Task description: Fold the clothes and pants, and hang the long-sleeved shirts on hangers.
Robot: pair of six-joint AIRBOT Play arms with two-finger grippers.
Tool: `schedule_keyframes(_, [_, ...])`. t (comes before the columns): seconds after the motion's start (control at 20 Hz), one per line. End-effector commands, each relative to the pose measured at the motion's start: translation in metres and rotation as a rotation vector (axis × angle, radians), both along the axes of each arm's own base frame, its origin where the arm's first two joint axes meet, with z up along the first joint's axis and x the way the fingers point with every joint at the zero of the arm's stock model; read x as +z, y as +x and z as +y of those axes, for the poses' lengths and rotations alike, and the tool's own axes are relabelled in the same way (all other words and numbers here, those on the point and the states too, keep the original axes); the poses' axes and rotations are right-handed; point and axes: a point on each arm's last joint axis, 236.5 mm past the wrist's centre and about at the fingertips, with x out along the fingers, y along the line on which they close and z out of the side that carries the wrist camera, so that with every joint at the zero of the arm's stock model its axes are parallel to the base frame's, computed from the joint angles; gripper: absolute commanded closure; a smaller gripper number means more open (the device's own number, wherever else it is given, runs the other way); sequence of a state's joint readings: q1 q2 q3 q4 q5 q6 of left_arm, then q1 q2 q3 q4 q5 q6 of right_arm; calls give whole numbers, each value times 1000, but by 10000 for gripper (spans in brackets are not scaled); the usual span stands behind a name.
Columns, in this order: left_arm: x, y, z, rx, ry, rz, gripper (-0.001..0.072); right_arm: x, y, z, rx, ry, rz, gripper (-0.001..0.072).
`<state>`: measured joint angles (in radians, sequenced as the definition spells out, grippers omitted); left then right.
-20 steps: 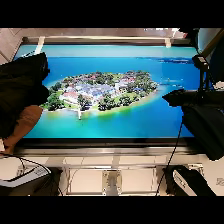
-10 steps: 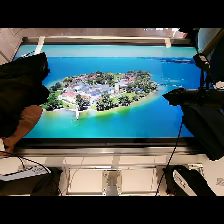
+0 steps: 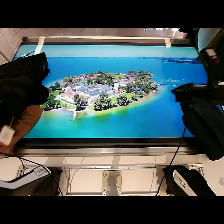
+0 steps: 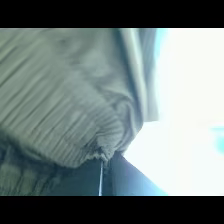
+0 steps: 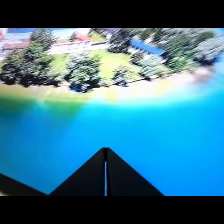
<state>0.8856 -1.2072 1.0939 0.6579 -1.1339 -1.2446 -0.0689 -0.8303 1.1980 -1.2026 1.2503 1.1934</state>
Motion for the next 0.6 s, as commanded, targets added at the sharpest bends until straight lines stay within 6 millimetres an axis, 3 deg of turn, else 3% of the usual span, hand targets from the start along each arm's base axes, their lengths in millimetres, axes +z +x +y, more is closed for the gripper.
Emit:
schedule_keyframes(0.0, [105, 22, -114, -284, -46, -331, 692, 42, 2, -41, -69, -190, -95, 681])
schedule_keyframes(0.15, [138, 14, -227, -539, -25, -405, 693, 86, -1, -74, -147, -323, -185, 681])
schedule_keyframes(0.3, [147, -5, -350, -792, -54, -454, 693, 103, -3, -88, -185, -376, -220, 681])
schedule_keyframes(0.45, [132, -26, -466, -953, -54, -479, 693, 99, -3, -89, -185, -380, -204, 681])
schedule_keyframes(0.55, [103, -49, -545, -1027, -74, -459, 693, 96, -1, -89, -183, -380, -194, 681])
